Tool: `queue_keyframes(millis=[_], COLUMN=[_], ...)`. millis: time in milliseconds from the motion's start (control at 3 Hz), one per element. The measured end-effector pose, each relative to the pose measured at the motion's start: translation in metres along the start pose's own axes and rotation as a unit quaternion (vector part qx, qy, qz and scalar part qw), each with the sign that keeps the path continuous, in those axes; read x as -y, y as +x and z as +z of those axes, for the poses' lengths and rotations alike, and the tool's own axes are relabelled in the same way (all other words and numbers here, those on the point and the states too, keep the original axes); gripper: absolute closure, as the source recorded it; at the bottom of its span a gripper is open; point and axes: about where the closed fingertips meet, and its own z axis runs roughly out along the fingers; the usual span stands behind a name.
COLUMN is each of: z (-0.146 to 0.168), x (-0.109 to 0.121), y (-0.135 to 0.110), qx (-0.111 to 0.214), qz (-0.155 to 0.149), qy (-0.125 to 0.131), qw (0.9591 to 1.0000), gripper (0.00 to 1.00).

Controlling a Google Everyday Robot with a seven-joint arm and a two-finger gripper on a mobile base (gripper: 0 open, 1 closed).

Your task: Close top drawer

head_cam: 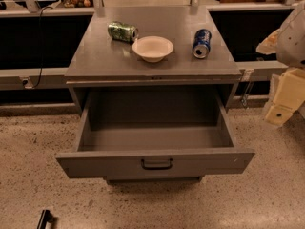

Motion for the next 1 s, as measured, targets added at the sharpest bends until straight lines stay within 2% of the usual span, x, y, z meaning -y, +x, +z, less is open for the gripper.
queue_keyframes(millis=[333,667,1000], z=[0.000,0.025,0.075], x=[0.000,-0.005,-0.039], y=[0.000,0.003,0.007], qx=[0.000,0.001,0.031], qz=[0.000,-0.003,-0.024], qy=[0.000,0.007,0.001], qw=[1.0000,1.0000,0.9992], gripper=[0.00,0.00,0.00])
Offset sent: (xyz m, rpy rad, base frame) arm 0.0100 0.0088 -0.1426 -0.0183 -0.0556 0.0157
